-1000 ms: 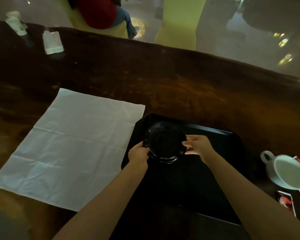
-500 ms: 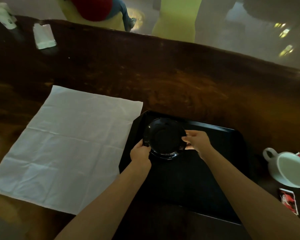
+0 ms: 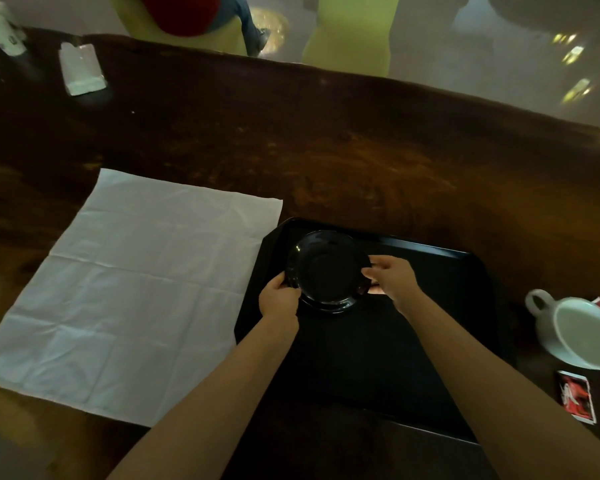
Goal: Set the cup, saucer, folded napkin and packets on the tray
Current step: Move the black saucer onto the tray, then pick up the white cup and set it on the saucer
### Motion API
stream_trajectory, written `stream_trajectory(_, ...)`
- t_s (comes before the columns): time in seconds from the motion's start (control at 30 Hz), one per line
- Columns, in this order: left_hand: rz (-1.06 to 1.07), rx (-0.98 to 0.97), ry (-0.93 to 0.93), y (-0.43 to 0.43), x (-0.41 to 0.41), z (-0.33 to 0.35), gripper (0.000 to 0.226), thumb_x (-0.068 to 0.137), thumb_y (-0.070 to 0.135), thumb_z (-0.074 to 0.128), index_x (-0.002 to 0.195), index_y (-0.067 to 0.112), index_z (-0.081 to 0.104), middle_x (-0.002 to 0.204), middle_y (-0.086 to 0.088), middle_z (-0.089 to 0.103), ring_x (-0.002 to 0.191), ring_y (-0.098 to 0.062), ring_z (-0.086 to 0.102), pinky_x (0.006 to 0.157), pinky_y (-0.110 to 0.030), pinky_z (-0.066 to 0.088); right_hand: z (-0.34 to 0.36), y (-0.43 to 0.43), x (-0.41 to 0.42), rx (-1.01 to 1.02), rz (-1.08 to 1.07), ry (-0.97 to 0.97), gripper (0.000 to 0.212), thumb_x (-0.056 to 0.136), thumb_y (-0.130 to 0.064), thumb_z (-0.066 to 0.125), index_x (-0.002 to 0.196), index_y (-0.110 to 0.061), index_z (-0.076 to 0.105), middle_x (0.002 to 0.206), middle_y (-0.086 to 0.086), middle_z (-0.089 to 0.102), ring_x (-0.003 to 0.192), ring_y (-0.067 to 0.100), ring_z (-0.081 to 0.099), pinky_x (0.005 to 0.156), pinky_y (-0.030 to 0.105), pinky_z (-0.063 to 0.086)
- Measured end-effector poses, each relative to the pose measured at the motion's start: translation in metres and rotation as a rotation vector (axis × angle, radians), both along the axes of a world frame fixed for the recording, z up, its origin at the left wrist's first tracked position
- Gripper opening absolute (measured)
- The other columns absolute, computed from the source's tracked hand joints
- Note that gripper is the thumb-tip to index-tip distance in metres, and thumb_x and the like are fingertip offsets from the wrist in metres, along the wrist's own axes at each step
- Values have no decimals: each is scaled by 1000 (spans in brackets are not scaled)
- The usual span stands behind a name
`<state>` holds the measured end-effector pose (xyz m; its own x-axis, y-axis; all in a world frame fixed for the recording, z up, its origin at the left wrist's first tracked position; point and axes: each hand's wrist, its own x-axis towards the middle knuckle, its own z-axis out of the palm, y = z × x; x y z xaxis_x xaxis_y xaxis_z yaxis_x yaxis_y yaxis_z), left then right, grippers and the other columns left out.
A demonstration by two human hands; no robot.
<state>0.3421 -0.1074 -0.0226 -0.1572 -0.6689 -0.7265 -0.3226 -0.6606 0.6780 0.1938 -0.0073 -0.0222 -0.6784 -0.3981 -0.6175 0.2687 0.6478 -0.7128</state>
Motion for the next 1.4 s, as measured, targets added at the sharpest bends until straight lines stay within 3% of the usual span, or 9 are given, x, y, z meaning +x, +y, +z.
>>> stream_trajectory(0.2, -375, -226, -187, -5, 11, 11, 59, 87, 8, 57, 141, 12, 34, 123, -12, 58, 111, -25, 57, 99, -39, 47, 14, 5, -6, 66, 98, -56, 44, 89, -7, 58, 131, -7, 47, 124, 20, 57, 100, 28, 61, 83, 38, 54)
stream_trajectory(0.33, -574, -462, -296, -9, 14, 35, 57, 89, 12, 53, 142, 10, 31, 139, -14, 46, 123, -26, 49, 99, -36, 42, 32, 15, -12, 169, 218, 31, 46, 90, -12, 58, 133, -6, 44, 126, 20, 54, 111, 29, 57, 85, 37, 51)
stream_trajectory(0.47, -822, -600, -278, -8, 5, 68, 46, 92, 17, 50, 137, 12, 41, 127, -10, 56, 88, -7, 54, 75, -20, 44, 60, 35, -17, 325, 374, 120, 55, 87, -20, 61, 137, -11, 40, 136, 15, 47, 120, 29, 50, 94, 39, 46)
stream_trajectory(0.57, -1087, -577, -292, 4, -13, 94, 42, 93, 26, 49, 134, 15, 45, 125, -9, 57, 104, -19, 58, 92, -31, 47, 87, 55, -22, 471, 543, 169, 63, 87, -25, 62, 141, -13, 34, 146, 12, 36, 131, 30, 40, 101, 42, 41)
stream_trajectory(0.73, -1547, -647, -330, 41, -53, 123, 44, 95, 32, 45, 134, 13, 47, 142, -6, 46, 131, -20, 41, 106, -33, 32, 121, 103, -29, 594, 693, 238, 73, 86, -29, 63, 146, -16, 24, 153, 11, 27, 140, 31, 28, 111, 44, 28)
stream_trajectory(0.9, -1708, -653, -265, 95, -91, 124, 51, 94, 31, 49, 140, 12, 38, 142, -8, 46, 131, -21, 42, 105, -32, 33, 124, 176, -33, 656, 744, 383, 71, 86, -40, 60, 145, -18, 26, 145, 12, 38, 135, 31, 33, 110, 41, 25)
stream_trajectory(1.03, -1832, -640, -225, 140, -115, 107, 51, 93, 29, 50, 139, 12, 37, 141, -9, 47, 130, -22, 43, 105, -32, 33, 104, 236, -31, 596, 663, 373, 72, 82, -37, 66, 142, -16, 32, 140, 12, 43, 126, 30, 43, 99, 37, 40)
stream_trajectory(1.2, -1919, -654, -238, 189, -145, 88, 51, 93, 28, 51, 140, 13, 37, 142, -9, 46, 128, -22, 45, 104, -33, 37, 81, 300, -41, 657, 630, 290, 75, 79, -39, 67, 141, -17, 32, 140, 13, 40, 127, 31, 40, 102, 39, 40)
stream_trajectory(1.4, -1946, -818, -298, 220, -183, 74, 56, 92, 27, 53, 141, 10, 34, 143, -11, 43, 130, -24, 44, 107, -37, 38, 57, 337, -75, 628, 489, 271, 60, 77, -35, 69, 126, -10, 45, 127, 13, 54, 113, 30, 52, 88, 33, 41)
